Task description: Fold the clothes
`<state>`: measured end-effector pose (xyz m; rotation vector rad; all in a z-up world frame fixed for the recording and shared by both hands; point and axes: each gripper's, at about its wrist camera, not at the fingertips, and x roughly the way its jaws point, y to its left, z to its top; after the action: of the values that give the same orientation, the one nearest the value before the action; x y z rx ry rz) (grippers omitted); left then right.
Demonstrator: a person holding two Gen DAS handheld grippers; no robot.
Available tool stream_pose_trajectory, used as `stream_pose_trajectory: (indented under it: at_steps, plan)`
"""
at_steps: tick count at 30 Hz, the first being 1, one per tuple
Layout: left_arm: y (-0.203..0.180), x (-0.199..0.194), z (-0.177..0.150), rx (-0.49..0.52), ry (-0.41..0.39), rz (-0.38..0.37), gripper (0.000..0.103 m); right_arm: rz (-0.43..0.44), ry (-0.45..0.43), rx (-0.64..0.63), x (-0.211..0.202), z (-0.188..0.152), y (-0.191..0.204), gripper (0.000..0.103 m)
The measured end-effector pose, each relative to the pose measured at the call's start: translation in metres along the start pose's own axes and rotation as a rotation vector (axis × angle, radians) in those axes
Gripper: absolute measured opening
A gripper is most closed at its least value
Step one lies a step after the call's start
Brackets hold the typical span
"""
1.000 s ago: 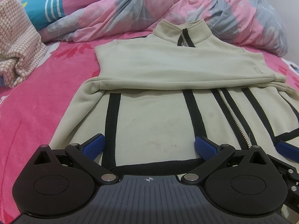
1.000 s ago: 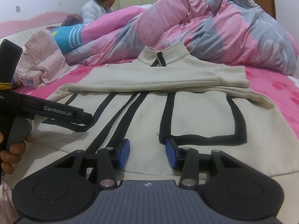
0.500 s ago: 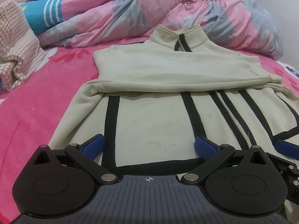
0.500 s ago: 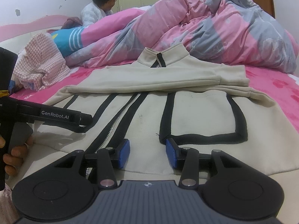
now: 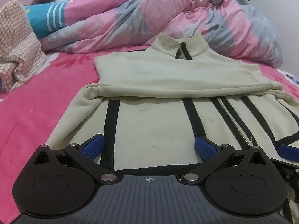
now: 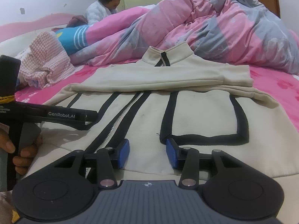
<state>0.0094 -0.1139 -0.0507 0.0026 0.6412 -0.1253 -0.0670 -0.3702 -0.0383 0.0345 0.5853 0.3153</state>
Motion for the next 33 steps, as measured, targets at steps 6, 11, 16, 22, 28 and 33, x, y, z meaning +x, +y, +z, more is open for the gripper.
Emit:
stream_pose_trajectory:
  at_steps: [6,11,16,22,28,33]
  plan:
    - [0.0,-0.003,-0.004,-0.004,-0.02,0.004,0.103,0.01,-0.005,-0.002,0.0,-0.001,-0.001,0.047]
    - [-0.002,-0.003,-0.003,0.001,-0.019,0.015,0.103,0.018,-0.009,0.003,0.0,-0.002,-0.002,0.047]
    - [-0.001,-0.004,-0.004,0.0,-0.019,0.013,0.103,0.022,-0.007,0.006,0.0,-0.001,-0.003,0.047]
    - [0.0,-0.004,-0.005,-0.001,-0.02,0.012,0.103,0.019,-0.007,0.005,-0.001,-0.001,-0.002,0.047]
    - [-0.008,-0.003,0.01,-0.017,0.036,0.051,0.103,0.028,-0.011,0.011,-0.001,-0.002,-0.005,0.047]
    - [-0.017,-0.01,0.047,-0.077,0.044,-0.003,0.103,0.033,-0.009,0.011,-0.002,-0.003,-0.006,0.047]
